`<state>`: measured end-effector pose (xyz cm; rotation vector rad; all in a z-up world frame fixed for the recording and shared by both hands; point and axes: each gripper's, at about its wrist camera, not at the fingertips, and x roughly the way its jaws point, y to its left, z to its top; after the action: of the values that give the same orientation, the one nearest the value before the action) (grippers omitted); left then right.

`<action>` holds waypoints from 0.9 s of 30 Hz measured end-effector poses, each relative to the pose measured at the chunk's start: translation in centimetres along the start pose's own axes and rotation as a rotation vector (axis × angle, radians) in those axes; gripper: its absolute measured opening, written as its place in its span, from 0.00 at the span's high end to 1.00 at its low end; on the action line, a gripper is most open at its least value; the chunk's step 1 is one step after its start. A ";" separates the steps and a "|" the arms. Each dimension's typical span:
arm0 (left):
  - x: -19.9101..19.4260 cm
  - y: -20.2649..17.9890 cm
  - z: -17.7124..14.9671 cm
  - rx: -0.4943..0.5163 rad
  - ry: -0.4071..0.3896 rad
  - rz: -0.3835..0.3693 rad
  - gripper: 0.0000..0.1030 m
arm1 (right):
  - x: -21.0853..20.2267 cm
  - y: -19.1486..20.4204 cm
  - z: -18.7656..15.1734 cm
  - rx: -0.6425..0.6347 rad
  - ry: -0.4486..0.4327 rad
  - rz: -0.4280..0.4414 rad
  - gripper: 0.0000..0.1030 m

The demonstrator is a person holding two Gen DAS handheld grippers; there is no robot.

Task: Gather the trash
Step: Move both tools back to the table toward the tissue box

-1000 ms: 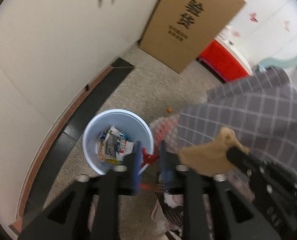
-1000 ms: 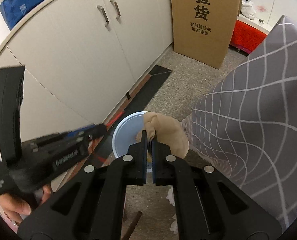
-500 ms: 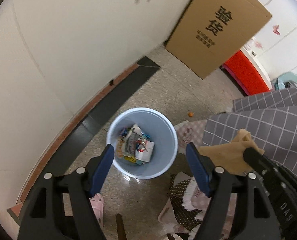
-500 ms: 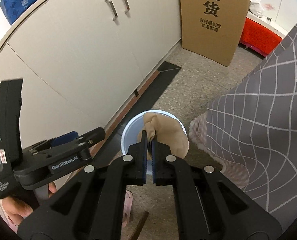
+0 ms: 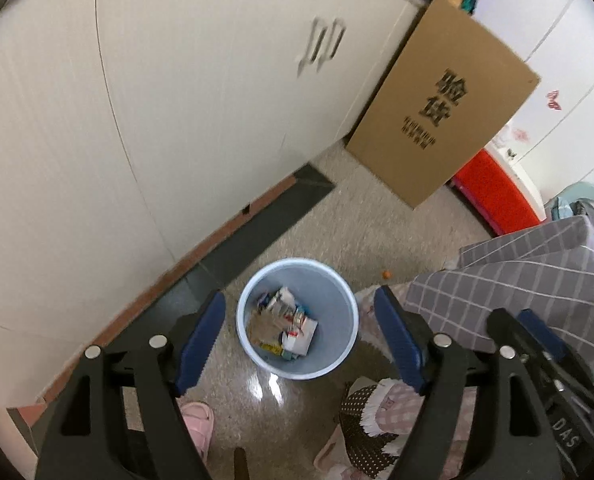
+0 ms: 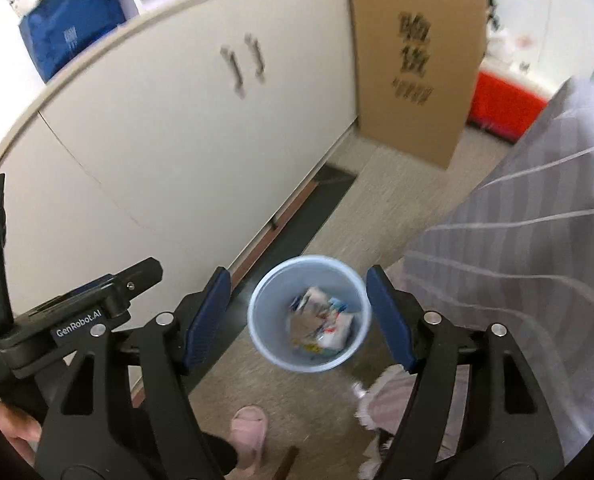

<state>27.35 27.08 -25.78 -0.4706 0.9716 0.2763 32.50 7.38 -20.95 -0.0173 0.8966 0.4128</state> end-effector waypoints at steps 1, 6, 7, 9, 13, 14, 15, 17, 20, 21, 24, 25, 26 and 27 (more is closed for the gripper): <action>-1.0 -0.7 -0.2 0.011 -0.021 -0.002 0.27 | -1.6 -0.1 0.0 0.000 -0.033 -0.005 0.32; -7.9 -5.3 -1.6 0.094 -0.152 -0.049 0.25 | -10.3 -2.9 -1.0 0.045 -0.176 -0.035 0.32; -9.2 -6.4 -2.0 0.116 -0.177 -0.056 0.24 | -11.6 -3.7 -1.4 0.061 -0.193 -0.035 0.32; -11.1 -8.6 -2.8 0.161 -0.217 -0.071 0.24 | -14.3 -5.8 -2.2 0.105 -0.226 -0.029 0.32; -14.2 -14.0 -5.0 0.272 -0.255 -0.115 0.22 | -18.7 -9.7 -4.2 0.159 -0.264 -0.031 0.32; -14.9 -15.6 -5.8 0.305 -0.258 -0.133 0.22 | -19.5 -10.5 -4.7 0.169 -0.267 -0.026 0.32; -15.2 -16.9 -6.2 0.325 -0.254 -0.142 0.22 | -20.5 -11.4 -5.2 0.181 -0.280 -0.032 0.32; -16.0 -18.8 -7.3 0.354 -0.246 -0.176 0.22 | -21.9 -13.0 -5.9 0.201 -0.297 -0.044 0.32; -16.7 -21.5 -8.7 0.381 -0.234 -0.201 0.22 | -23.5 -14.8 -7.1 0.232 -0.316 -0.044 0.32; -16.8 -22.3 -9.2 0.391 -0.231 -0.203 0.22 | -24.1 -15.6 -7.6 0.243 -0.323 -0.048 0.32; -17.5 -24.4 -10.6 0.418 -0.229 -0.212 0.22 | -25.1 -17.6 -8.5 0.279 -0.330 -0.043 0.32; -17.7 -25.2 -11.1 0.428 -0.230 -0.210 0.22 | -25.4 -18.0 -8.7 0.285 -0.332 -0.044 0.32; -17.9 -25.6 -11.5 0.436 -0.229 -0.210 0.22 | -25.7 -18.6 -9.0 0.291 -0.333 -0.047 0.32; -18.0 -26.1 -11.7 0.442 -0.227 -0.212 0.22 | -25.9 -19.0 -9.2 0.294 -0.334 -0.048 0.32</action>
<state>20.35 -1.64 -9.49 -0.1297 0.7252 -0.0779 18.06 -20.65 -10.02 0.2923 0.6177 0.2270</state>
